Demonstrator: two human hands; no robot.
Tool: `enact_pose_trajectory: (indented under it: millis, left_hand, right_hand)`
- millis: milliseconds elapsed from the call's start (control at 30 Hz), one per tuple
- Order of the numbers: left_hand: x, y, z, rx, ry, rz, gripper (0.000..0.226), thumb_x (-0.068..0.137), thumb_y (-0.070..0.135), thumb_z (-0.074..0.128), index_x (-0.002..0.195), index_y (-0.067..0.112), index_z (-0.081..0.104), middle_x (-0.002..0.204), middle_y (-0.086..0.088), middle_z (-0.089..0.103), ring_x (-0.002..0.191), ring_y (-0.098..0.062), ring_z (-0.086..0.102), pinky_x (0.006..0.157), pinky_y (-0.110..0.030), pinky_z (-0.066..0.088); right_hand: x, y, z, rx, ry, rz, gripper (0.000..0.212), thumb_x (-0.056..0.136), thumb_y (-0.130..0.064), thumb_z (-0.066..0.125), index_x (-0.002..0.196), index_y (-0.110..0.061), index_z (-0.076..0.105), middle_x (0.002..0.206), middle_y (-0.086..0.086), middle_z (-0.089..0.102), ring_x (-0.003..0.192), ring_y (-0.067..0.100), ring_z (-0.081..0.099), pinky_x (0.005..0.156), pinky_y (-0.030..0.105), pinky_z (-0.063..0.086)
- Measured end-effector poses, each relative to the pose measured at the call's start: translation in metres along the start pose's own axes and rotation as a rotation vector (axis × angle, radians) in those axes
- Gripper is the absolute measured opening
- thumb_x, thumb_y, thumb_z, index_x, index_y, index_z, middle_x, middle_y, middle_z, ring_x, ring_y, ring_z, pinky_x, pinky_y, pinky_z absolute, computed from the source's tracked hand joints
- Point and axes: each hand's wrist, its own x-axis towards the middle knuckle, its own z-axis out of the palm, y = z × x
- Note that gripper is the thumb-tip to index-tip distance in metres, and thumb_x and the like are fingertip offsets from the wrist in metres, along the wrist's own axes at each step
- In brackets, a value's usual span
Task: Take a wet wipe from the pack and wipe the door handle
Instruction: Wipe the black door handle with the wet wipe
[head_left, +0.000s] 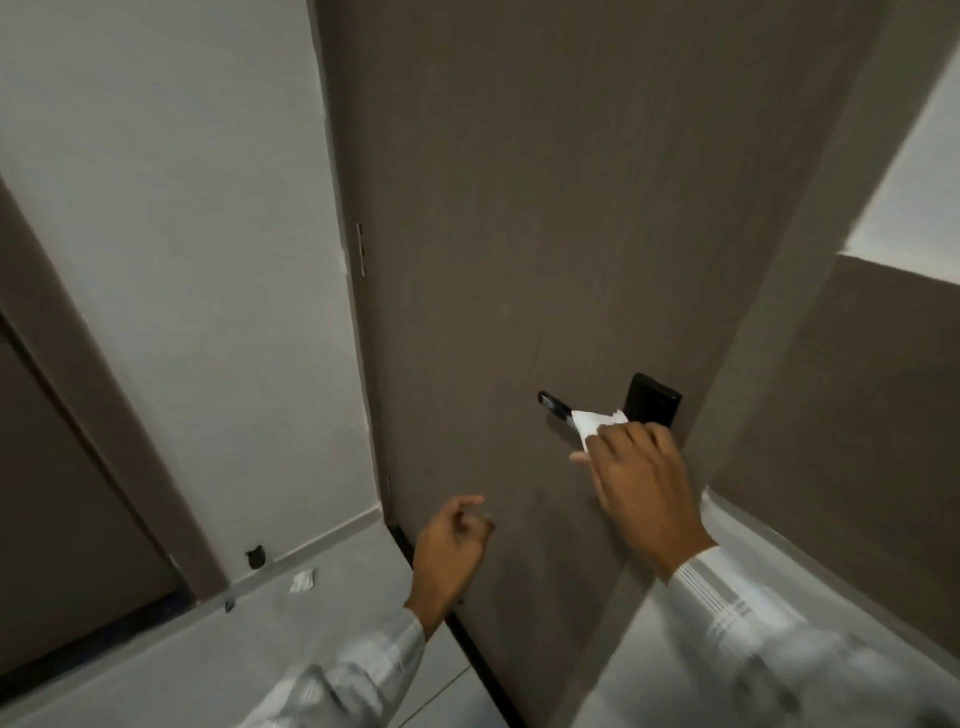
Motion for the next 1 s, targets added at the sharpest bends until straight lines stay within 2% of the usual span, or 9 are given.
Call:
enact_pose_trajectory:
  millis: [100, 233, 333, 467, 567, 633, 767, 900, 1000]
  left_hand:
    - [0.055, 0.021, -0.004, 0.328, 0.071, 0.270, 0.041, 0.087, 0.012, 0.067, 0.127, 0.015, 0.059, 0.128, -0.010, 0.064, 0.119, -0.028, 0.054, 0.102, -0.039, 0.041]
    - [0.119, 0.063, 0.002, 0.656, -0.027, 0.582, 0.072, 0.089, 0.024, 0.061, 0.152, 0.021, 0.026, 0.162, -0.009, 0.024, 0.141, -0.030, 0.030, 0.107, -0.050, 0.033]
    - [0.147, 0.079, 0.006, 0.863, -0.118, 0.686, 0.086, 0.081, 0.019, 0.060, 0.155, 0.021, 0.015, 0.164, -0.013, 0.012, 0.145, -0.033, 0.023, 0.109, -0.052, 0.031]
    - [0.161, 0.078, 0.011, 0.929, -0.198, 0.756, 0.088, 0.079, 0.014, 0.057, 0.155, 0.024, 0.014, 0.164, -0.014, 0.011, 0.147, -0.035, 0.018, 0.112, -0.052, 0.027]
    - [0.163, 0.075, 0.016, 0.930, -0.224, 0.788, 0.088, 0.079, 0.013, 0.058, 0.155, 0.024, 0.014, 0.164, -0.014, 0.012, 0.147, -0.036, 0.018, 0.112, -0.052, 0.027]
    - [0.164, 0.075, 0.017, 0.941, -0.230, 0.791, 0.091, 0.078, 0.014, 0.059, 0.155, 0.024, 0.012, 0.164, -0.014, 0.010, 0.147, -0.036, 0.017, 0.113, -0.053, 0.026]
    - [0.165, 0.077, 0.015, 0.979, -0.233, 0.800, 0.095, 0.078, 0.017, 0.063, 0.155, 0.025, 0.009, 0.165, -0.013, 0.008, 0.147, -0.036, 0.017, 0.113, -0.053, 0.027]
    - [0.167, 0.076, 0.015, 0.993, -0.253, 0.799, 0.099, 0.078, 0.025, 0.067, 0.156, 0.025, 0.005, 0.165, -0.013, 0.006, 0.147, -0.036, 0.016, 0.113, -0.054, 0.027]
    - [0.169, 0.071, 0.015, 0.978, -0.260, 0.802, 0.103, 0.076, 0.040, 0.068, 0.156, 0.026, 0.004, 0.165, -0.013, 0.003, 0.147, -0.036, 0.015, 0.113, -0.057, 0.026]
  right_hand:
    - [0.017, -0.004, 0.004, -0.015, -0.062, 0.051, 0.036, 0.065, 0.000, 0.075, 0.099, -0.004, 0.066, 0.086, 0.014, 0.069, 0.079, 0.033, 0.061, 0.069, 0.042, 0.051]
    - [0.040, -0.020, 0.010, -0.012, -0.145, 0.077, 0.034, 0.074, -0.004, 0.070, 0.107, -0.002, 0.065, 0.094, 0.014, 0.068, 0.086, 0.031, 0.060, 0.076, 0.039, 0.049]
    - [0.070, -0.034, 0.013, 0.042, -0.086, 0.080, 0.026, 0.069, -0.002, 0.074, 0.095, -0.002, 0.069, 0.083, 0.013, 0.069, 0.079, 0.032, 0.062, 0.072, 0.035, 0.050]
    - [0.102, -0.046, 0.024, 0.098, -0.108, 0.008, 0.025, 0.091, -0.008, 0.048, 0.112, -0.004, 0.060, 0.114, 0.016, 0.061, 0.108, 0.032, 0.051, 0.092, 0.041, 0.037]
    - [0.096, -0.040, 0.016, 0.036, -0.038, -0.054, 0.014, 0.071, -0.013, 0.074, 0.085, -0.011, 0.072, 0.090, 0.008, 0.071, 0.085, 0.025, 0.062, 0.076, 0.033, 0.048]
    - [0.079, -0.033, 0.013, 0.001, -0.001, -0.061, 0.018, 0.058, -0.013, 0.083, 0.073, -0.012, 0.072, 0.074, 0.002, 0.069, 0.070, 0.021, 0.063, 0.065, 0.029, 0.050]
    - [0.032, -0.018, 0.010, -0.124, -0.029, -0.013, 0.030, 0.058, -0.013, 0.083, 0.085, -0.006, 0.071, 0.082, 0.008, 0.067, 0.079, 0.027, 0.061, 0.073, 0.039, 0.048]
    - [-0.001, -0.002, 0.004, -0.194, -0.140, 0.059, 0.063, 0.042, -0.021, 0.094, 0.098, -0.003, 0.070, 0.091, 0.015, 0.069, 0.085, 0.032, 0.063, 0.079, 0.043, 0.052]
    - [-0.003, 0.000, 0.003, -0.213, -0.120, 0.039, 0.056, 0.050, -0.017, 0.091, 0.099, -0.002, 0.069, 0.090, 0.014, 0.068, 0.084, 0.031, 0.063, 0.080, 0.043, 0.051]
